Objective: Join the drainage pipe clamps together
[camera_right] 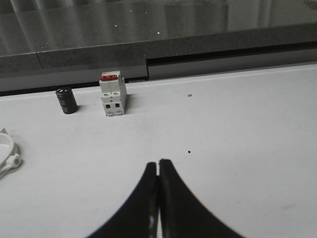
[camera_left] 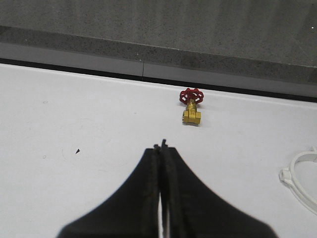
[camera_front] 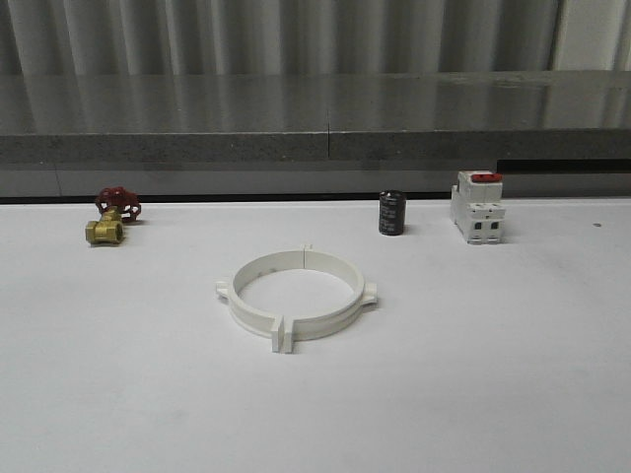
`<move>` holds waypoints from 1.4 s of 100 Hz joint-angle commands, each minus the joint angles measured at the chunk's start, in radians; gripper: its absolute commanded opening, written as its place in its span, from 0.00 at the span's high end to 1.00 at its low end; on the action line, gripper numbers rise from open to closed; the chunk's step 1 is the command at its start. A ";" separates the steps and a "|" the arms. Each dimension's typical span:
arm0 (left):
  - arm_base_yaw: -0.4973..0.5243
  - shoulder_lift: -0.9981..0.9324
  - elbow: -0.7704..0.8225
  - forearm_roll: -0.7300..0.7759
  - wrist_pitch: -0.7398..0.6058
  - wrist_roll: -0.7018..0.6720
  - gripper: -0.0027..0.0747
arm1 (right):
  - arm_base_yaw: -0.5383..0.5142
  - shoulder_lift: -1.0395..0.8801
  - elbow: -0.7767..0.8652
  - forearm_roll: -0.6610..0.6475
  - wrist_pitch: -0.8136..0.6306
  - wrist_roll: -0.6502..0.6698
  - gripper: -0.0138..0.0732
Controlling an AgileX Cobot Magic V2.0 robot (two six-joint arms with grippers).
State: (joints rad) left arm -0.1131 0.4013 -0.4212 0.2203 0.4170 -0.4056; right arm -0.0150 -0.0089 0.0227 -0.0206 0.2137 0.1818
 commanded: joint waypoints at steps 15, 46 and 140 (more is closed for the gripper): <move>0.003 0.008 -0.026 0.006 -0.073 0.001 0.99 | -0.006 -0.022 -0.010 -0.003 -0.129 0.020 0.92; 0.003 0.008 -0.026 0.006 -0.073 0.001 0.99 | -0.006 -0.022 -0.010 -0.003 -0.153 0.020 0.92; 0.003 0.008 -0.025 0.006 -0.073 0.001 0.99 | -0.006 -0.022 -0.010 -0.003 -0.152 0.020 0.92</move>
State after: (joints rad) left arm -0.1131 0.4013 -0.4212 0.2203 0.4170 -0.4056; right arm -0.0150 -0.0089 0.0268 -0.0186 0.1460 0.2017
